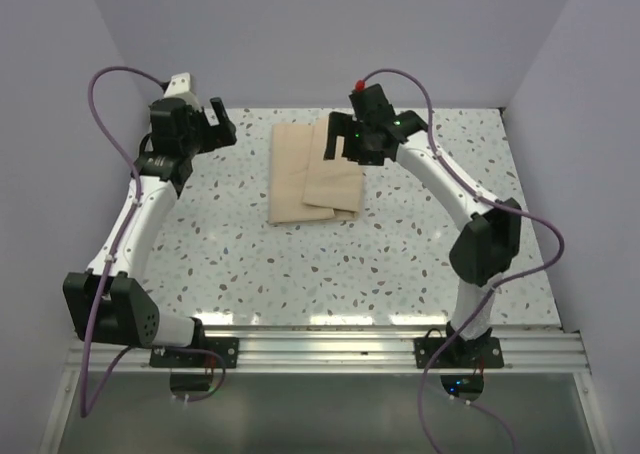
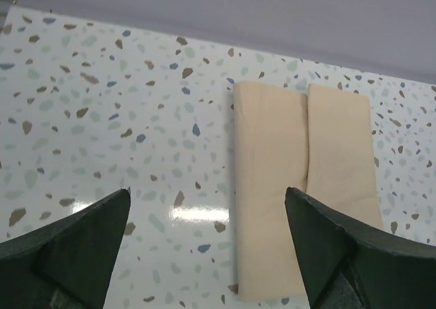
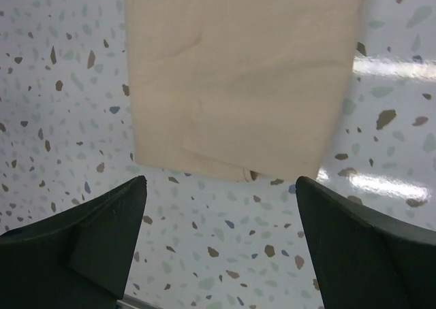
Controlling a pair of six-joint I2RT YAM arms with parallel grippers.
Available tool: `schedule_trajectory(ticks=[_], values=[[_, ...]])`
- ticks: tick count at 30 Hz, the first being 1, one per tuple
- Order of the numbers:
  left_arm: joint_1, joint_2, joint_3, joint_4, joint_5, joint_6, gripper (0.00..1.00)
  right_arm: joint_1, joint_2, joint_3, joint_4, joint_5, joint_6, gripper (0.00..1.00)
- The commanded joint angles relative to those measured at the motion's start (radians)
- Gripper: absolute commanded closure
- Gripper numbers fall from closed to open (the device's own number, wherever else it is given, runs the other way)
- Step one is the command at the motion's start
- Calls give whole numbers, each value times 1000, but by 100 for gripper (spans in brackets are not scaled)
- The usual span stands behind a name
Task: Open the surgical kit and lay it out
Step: Open the surgical kit at the center of the board.
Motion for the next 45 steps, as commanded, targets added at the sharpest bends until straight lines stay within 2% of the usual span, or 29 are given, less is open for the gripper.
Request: schedule_trajectory(ticks=[1,2,3,4,5,7,9,12,16,21,24,27,28,30,31,32,33,37,42,45], values=[[2,-112,-10,-151,-114,-165,0,64,121,174,-114,8,-54,6],[4,-126,-109,-148,-114,-222,0,96,152,208,-141,15,-63,6],[15,-151,-192,-84,30,-268,0,113,213,271,-152,15,-75,7],[34,-148,-267,76,183,-255,0,142,241,299,-162,21,-80,7],[47,-93,-301,68,285,-261,0,156,270,361,-186,28,-98,7],[32,-42,-225,-132,234,-270,1,188,365,443,-230,48,-112,7],[9,-80,-243,-145,139,-277,1,199,430,510,-261,70,-118,7],[9,-152,-289,-151,96,-319,1,202,467,520,-261,85,-98,8],[9,-192,-297,-214,128,-339,12,203,537,527,-261,110,-105,9],[7,-261,-312,-252,102,-330,13,217,610,561,-289,150,-109,10],[7,-277,-300,-284,77,-314,14,233,657,578,-295,156,-112,15],[7,-278,-297,-291,80,-314,16,251,689,598,-306,168,-117,29],[7,-278,-298,-289,82,-317,16,253,692,601,-317,169,-118,48],[7,-274,-298,-283,83,-317,17,253,694,612,-330,183,-117,73],[7,-269,-294,-280,83,-314,18,253,688,626,-350,189,-118,90],[7,-261,-289,-275,91,-307,19,253,682,630,-359,203,-123,96],[7,-255,-286,-266,91,-302,20,251,656,632,-363,214,-126,100],[-22,-200,-219,-249,84,-279,24,239,545,620,-375,283,-138,100],[-180,-34,-65,-258,-40,-245,25,178,360,525,-376,395,-131,100],[-275,103,67,-274,-82,-227,26,110,231,397,-364,438,-111,100]])
